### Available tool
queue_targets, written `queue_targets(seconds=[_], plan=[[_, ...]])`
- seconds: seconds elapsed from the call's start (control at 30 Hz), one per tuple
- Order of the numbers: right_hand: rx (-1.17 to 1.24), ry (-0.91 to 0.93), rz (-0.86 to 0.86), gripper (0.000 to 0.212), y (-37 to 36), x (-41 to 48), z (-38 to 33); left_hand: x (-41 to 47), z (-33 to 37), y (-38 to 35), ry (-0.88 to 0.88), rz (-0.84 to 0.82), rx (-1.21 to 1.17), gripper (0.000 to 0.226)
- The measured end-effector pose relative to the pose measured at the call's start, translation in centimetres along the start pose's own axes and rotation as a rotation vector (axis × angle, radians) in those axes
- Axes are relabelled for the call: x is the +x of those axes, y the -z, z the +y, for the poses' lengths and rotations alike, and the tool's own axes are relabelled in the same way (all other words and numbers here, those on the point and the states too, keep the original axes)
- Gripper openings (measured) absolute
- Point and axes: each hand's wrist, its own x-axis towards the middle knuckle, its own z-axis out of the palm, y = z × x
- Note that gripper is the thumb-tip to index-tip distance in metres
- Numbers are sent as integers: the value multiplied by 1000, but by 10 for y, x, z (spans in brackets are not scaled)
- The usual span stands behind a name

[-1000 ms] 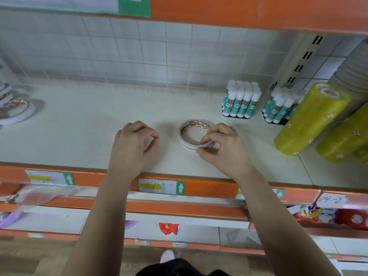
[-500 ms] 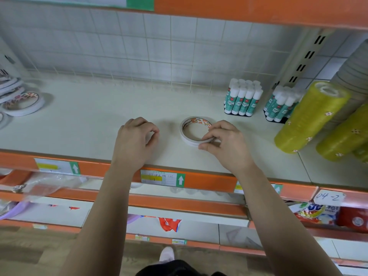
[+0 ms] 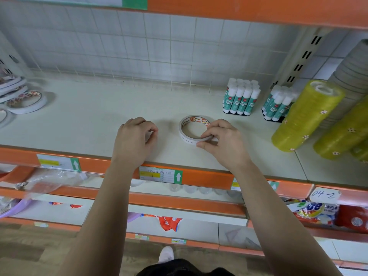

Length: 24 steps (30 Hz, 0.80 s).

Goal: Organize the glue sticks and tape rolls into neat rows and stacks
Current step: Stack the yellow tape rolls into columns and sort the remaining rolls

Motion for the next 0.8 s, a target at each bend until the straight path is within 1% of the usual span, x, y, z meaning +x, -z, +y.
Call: queue_targets(seconds=[0.7, 0.8], plan=[[-16, -2, -3, 18, -3, 0, 1, 0, -2, -3, -13, 22, 15, 13], [-17, 5, 44, 25, -4, -1, -1, 1, -2, 0, -16, 42, 36, 15]])
